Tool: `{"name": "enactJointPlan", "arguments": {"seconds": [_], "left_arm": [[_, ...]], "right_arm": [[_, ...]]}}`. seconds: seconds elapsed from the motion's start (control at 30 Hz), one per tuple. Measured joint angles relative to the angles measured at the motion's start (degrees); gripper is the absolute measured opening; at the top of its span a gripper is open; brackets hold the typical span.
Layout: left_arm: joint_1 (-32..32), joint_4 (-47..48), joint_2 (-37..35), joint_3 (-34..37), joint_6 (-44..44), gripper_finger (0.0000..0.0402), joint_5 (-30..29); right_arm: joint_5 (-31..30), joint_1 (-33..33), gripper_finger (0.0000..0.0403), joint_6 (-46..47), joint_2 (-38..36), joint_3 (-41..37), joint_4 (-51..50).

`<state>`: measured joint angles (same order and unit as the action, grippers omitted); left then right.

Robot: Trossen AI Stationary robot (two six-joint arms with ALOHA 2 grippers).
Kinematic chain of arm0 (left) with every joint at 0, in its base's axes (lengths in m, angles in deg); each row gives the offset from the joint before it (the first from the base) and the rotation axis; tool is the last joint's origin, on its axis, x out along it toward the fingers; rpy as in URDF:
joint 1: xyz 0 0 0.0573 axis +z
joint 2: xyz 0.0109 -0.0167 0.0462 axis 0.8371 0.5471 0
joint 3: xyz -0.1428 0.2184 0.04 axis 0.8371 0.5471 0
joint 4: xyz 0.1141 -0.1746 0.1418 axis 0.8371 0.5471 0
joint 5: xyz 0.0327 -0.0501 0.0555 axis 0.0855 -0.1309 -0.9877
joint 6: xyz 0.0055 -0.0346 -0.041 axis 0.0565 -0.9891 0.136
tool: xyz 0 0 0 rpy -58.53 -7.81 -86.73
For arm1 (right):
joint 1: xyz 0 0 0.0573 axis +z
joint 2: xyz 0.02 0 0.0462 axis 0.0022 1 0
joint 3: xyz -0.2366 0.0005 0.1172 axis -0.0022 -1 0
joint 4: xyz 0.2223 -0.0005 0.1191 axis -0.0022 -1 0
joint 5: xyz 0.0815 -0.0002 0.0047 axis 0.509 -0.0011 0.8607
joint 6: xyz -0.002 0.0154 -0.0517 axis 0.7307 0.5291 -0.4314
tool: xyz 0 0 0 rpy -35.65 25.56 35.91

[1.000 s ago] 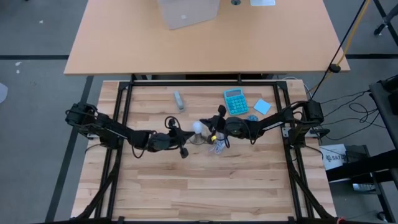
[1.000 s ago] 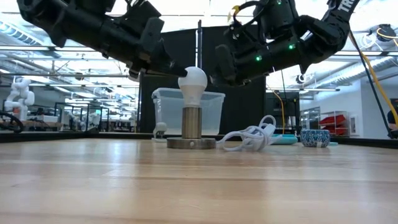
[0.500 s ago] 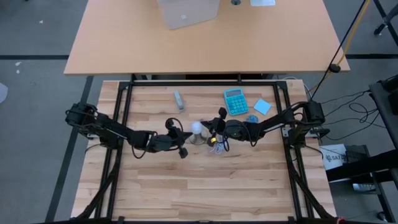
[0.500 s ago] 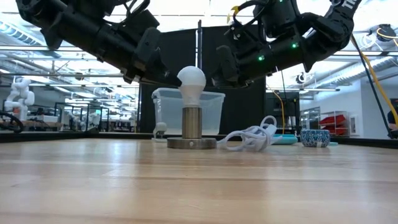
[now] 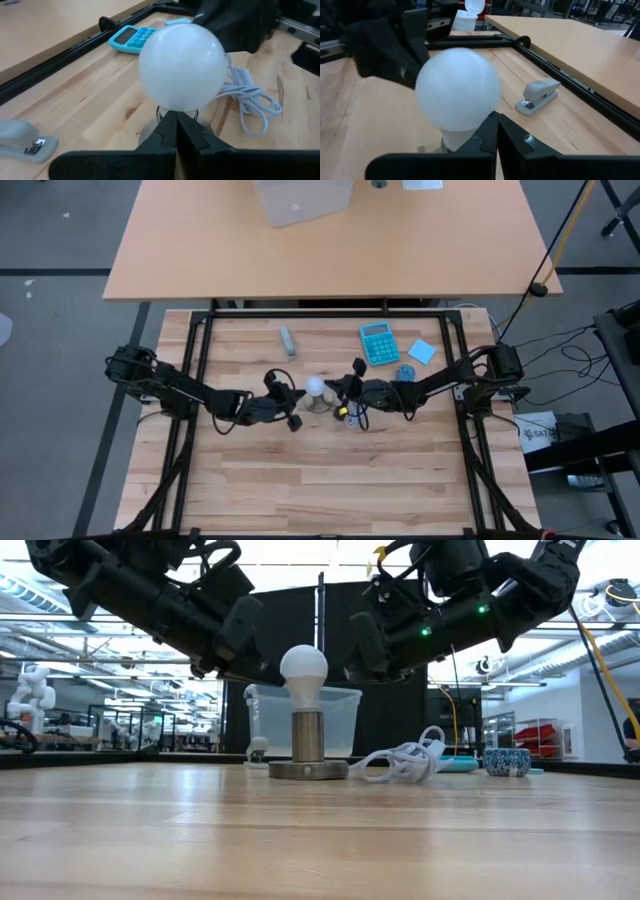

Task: Screw lightbulb
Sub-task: Insert the white lightbulb into the desk lamp

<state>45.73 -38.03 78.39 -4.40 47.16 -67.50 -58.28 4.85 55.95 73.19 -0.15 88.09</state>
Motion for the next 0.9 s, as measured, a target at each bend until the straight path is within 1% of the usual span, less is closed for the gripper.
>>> {"name": "enactJointPlan", "arguments": {"seconds": [0.07,0.13,0.47,0.7,0.8,0.9], "left_arm": [[0.29,1.15,0.0,0.0,-1.22,0.0,-0.98],[0.74,1.78,0.0,-0.03,-2.27,0.0,-1.18],[0.99,2.55,0.0,-0.07,-3.21,0.0,-0.77],[-0.96,2.93,0.0,-0.07,-3.18,0.0,-0.11],[-2.14,2.55,0.0,-0.07,-3.15,0.0,0.08],[-3.0,1.95,-0.02,-0.07,-2.96,0.0,0.37]], "right_arm": [[0.76,0.28,0.0,0.85,0.04,0.0,-0.43],[3.26,0.78,0.0,1.06,0.3,0.0,-1.27],[1.49,1.62,0.0,3.24,0.31,-0.04,-4.39],[-4.75,1.91,0.0,5.28,0.24,-0.04,-9.15],[-5.67,1.76,0.0,5.35,0.22,-0.04,-8.32],[-8.4,1.18,0.0,4.23,0.17,-0.04,-5.99]]}}
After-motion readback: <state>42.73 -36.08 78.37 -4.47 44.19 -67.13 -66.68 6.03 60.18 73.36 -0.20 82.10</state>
